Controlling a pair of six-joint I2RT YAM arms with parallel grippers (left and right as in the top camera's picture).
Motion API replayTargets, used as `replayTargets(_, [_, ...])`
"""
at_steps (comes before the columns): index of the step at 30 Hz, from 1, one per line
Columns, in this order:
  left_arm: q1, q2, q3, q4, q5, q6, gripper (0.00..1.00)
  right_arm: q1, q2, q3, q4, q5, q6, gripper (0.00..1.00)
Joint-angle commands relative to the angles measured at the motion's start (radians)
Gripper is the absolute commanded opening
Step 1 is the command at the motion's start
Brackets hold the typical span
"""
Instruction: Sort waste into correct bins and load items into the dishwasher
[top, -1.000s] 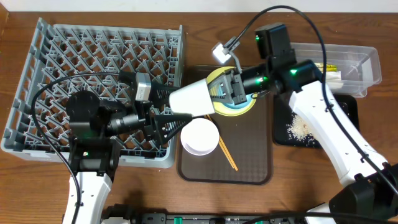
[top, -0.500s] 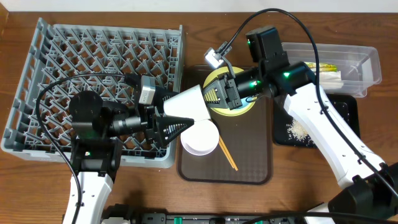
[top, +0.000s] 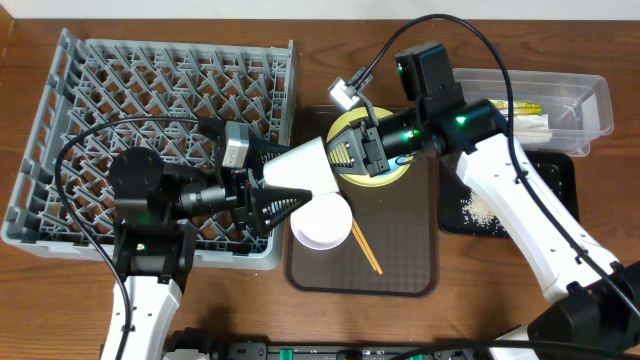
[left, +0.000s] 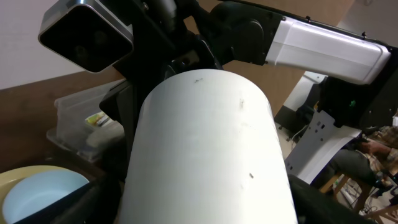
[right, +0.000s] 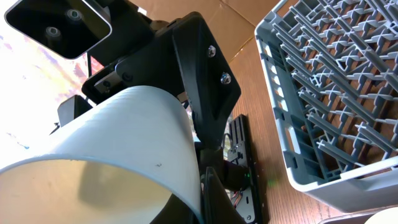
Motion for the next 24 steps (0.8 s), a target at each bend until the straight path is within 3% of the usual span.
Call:
replayTargets(1, [-0.001,-0.002,0.015,0.006,0.010,-0.001,0.82,0.013,0.002,0.006,-0.003,-0.034,0.002,0.01])
replayTargets(8, [-0.001,-0.002,0.015,0.006,0.010,-0.001,0.70,0.013,0.002,0.006,-0.003,-0.034,0.002,0.02])
replayTargets(13, [-0.001,-0.002,0.015,0.005,0.006,-0.001,0.64,0.011,0.002,0.006,-0.003,-0.013,-0.002,0.27])
replayTargets(15, [0.006,-0.002,0.015,0.005,0.006,-0.001,0.62,0.007,0.002,0.006,-0.016,0.040,-0.002,0.31])
replayTargets(20, [0.076,0.004,0.015,-0.033,-0.017,0.003,0.61,-0.042,0.002,0.006,-0.151,0.417,-0.002,0.35])
replayTargets(24, [0.158,0.018,0.015,-0.198,-0.149,0.055,0.54,-0.106,0.002,0.006,-0.253,0.714,-0.002,0.36])
